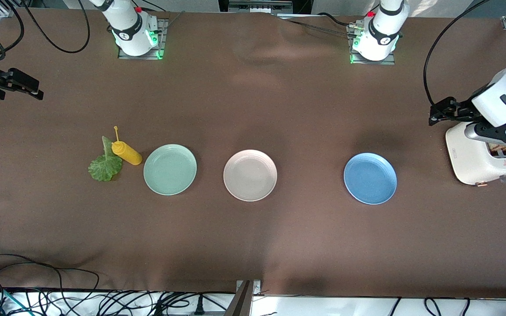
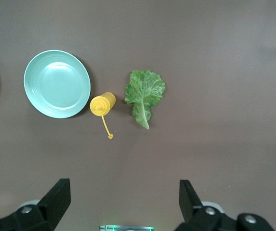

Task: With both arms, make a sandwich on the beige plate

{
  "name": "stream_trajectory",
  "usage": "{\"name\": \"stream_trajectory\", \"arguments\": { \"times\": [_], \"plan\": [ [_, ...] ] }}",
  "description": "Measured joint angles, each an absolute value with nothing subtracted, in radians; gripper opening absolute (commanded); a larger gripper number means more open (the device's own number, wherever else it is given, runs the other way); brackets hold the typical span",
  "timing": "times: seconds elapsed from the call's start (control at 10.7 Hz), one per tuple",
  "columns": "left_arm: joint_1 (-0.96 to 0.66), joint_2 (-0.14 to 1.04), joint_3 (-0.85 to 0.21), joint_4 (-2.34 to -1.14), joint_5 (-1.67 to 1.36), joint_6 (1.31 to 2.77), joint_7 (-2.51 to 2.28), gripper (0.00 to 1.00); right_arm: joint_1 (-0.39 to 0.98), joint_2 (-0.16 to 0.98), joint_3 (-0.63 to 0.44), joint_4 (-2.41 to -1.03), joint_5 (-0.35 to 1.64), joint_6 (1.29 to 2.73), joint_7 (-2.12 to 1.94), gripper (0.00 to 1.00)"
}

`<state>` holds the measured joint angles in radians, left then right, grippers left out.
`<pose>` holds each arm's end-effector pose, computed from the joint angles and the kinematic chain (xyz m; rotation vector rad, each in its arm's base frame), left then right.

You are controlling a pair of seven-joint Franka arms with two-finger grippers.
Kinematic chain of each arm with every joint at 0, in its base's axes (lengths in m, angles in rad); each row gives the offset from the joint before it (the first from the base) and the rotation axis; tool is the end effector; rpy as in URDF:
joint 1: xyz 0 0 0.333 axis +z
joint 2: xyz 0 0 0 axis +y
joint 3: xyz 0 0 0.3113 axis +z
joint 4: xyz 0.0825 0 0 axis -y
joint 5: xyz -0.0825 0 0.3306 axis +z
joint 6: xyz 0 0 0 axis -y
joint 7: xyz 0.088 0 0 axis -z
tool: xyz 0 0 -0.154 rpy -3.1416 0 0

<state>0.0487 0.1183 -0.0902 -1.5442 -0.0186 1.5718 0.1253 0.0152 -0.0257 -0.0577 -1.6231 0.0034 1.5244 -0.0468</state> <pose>0.5286 -0.0225 0.5232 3.0949 -0.2571 -0.1382 0.4833 -0.0203 0.5600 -3.1314 -0.0069 0.1140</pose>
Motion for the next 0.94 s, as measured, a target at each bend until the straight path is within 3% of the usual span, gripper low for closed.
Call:
{"name": "stream_trajectory", "arguments": {
  "times": [0.94],
  "plan": [
    [0.093, 0.143, -0.093, -1.556, -0.019, 1.572, 0.128, 1.00, 0.015, -0.026, -0.059, -1.623, 0.003, 1.523, -0.047, 1.00]
  ]
}}
